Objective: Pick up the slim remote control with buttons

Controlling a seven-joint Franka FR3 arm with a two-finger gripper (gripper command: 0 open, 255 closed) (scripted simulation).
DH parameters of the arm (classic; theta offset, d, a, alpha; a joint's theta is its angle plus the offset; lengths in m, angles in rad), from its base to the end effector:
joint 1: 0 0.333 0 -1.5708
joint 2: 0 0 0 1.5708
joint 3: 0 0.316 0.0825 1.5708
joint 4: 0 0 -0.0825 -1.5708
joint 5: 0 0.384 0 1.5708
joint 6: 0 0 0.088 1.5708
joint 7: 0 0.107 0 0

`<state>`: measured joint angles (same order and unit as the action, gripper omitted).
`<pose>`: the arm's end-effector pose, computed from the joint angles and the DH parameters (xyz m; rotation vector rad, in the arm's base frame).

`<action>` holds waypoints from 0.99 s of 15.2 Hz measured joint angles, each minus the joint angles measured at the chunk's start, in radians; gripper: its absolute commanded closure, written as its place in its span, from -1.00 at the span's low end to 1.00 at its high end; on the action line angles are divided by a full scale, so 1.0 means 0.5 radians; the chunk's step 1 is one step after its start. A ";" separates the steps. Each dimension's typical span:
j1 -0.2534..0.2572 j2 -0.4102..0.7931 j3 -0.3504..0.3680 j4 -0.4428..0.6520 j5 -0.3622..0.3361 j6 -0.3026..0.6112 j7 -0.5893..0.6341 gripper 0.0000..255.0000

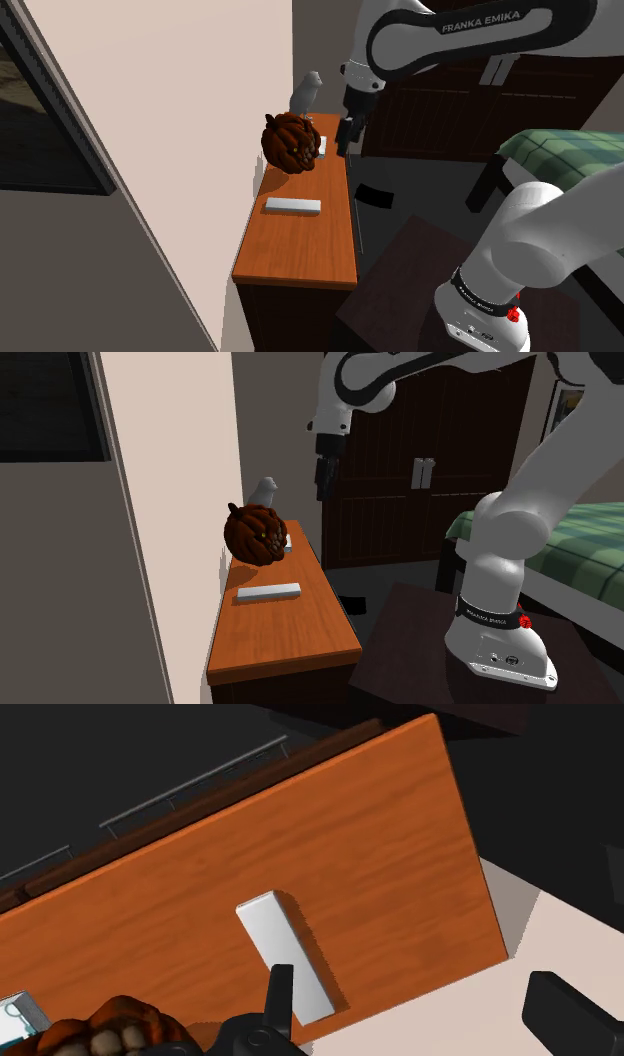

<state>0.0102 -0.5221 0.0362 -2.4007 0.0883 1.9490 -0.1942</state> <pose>0.3996 0.0257 0.5098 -3.0634 -0.3177 -0.1157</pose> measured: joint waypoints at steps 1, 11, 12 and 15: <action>0.001 0.068 -0.005 0.004 -0.005 0.058 -0.026 -1.00; 0.022 0.772 -0.014 0.112 -0.044 0.593 -0.236 -1.00; 0.025 0.860 -0.012 0.155 -0.049 0.634 -0.250 -1.00; 0.033 1.075 -0.005 0.237 -0.065 0.749 -0.293 -1.00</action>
<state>0.0265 0.0155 0.0337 -2.2821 0.0560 2.3236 -0.3408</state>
